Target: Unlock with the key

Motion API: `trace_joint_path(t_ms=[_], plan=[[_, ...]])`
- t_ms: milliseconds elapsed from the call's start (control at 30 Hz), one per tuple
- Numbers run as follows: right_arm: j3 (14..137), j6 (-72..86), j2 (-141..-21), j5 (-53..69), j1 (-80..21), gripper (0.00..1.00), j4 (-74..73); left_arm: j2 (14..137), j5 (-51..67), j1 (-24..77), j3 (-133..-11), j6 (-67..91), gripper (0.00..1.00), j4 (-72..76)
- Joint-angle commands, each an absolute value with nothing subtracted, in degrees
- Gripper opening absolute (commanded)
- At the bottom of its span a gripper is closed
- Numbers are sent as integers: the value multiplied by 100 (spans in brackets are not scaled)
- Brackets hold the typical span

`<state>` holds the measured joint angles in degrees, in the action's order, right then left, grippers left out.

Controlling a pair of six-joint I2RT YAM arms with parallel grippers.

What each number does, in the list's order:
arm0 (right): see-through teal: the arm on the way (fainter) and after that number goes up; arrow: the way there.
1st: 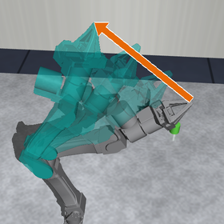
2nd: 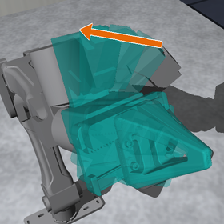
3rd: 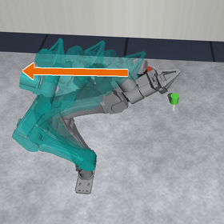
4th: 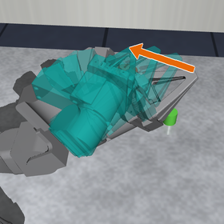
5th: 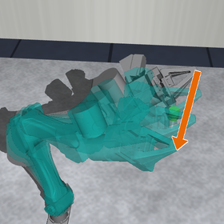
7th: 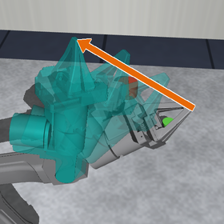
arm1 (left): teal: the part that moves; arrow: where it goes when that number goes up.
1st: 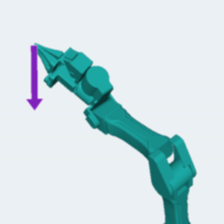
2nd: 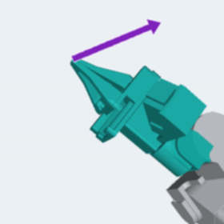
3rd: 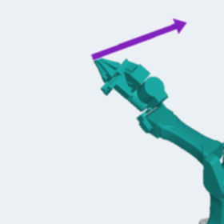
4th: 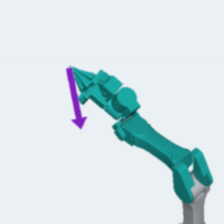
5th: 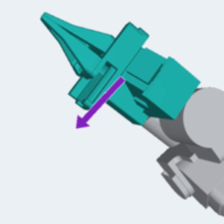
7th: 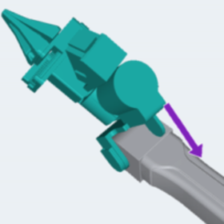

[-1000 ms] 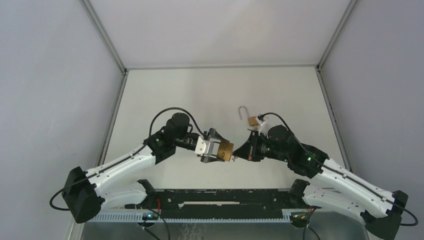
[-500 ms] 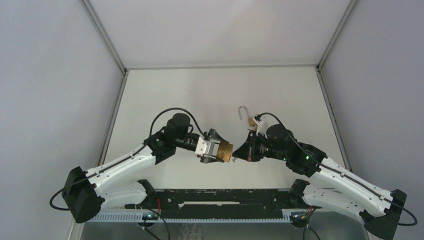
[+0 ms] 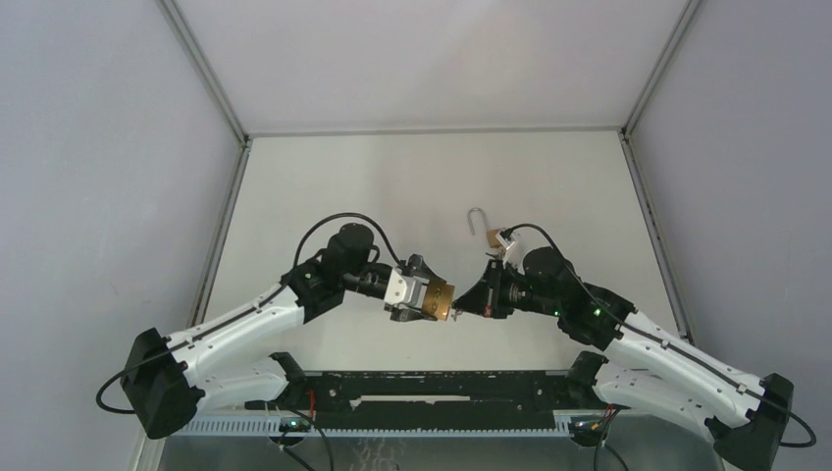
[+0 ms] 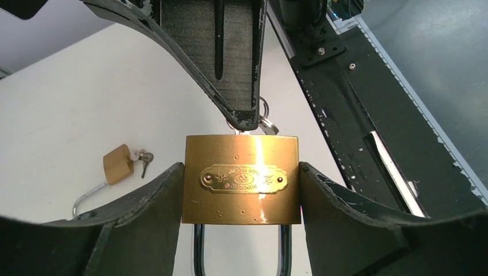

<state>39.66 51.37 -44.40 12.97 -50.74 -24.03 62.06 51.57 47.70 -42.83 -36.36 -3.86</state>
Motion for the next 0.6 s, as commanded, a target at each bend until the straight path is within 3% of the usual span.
trace_joint_path(t_ms=[0,567], plan=[[3845,5088,-4512,1551,-5126,0,-1126,5920,5780,5005,-4410,-3548,0,768],[4061,5648,-4449,1429,-4881,0,-1863,5869,5575,5046,-4474,-3673,0,652]])
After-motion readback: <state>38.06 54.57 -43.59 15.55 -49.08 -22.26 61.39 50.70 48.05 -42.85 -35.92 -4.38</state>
